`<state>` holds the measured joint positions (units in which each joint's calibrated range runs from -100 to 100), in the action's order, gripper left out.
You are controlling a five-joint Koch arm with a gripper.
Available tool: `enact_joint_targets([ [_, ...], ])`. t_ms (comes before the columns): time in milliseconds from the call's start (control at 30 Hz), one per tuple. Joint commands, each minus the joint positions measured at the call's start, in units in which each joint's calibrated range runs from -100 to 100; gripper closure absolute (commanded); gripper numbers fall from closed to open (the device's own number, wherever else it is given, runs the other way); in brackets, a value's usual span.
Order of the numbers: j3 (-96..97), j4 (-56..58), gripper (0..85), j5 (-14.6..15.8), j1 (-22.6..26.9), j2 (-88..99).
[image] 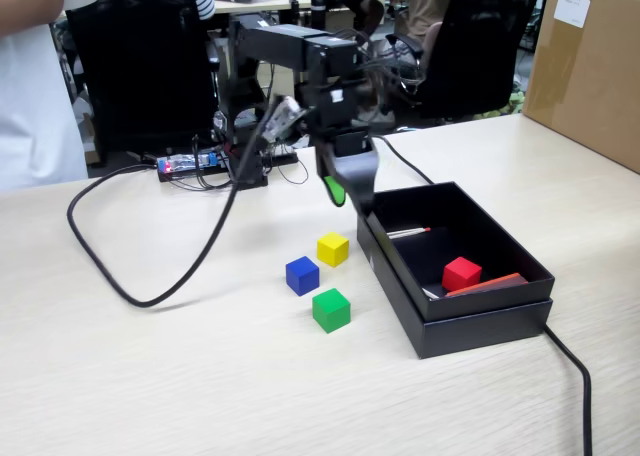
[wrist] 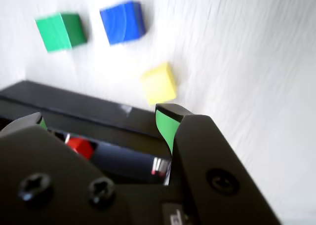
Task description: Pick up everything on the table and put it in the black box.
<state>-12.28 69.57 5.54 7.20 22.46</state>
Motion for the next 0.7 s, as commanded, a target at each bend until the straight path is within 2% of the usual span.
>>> enact_joint_targets([
  [0, 1.22, -0.33, 39.0, -2.64, -2.78, 7.66],
  [200, 5.75, -1.71, 38.7, -4.74, -5.52, 0.43],
  [500, -4.95, -2.49, 39.6, -4.4, -6.2, -22.29],
  [667, -8.67, -2.4, 47.3, -3.76, -6.3, -28.14],
])
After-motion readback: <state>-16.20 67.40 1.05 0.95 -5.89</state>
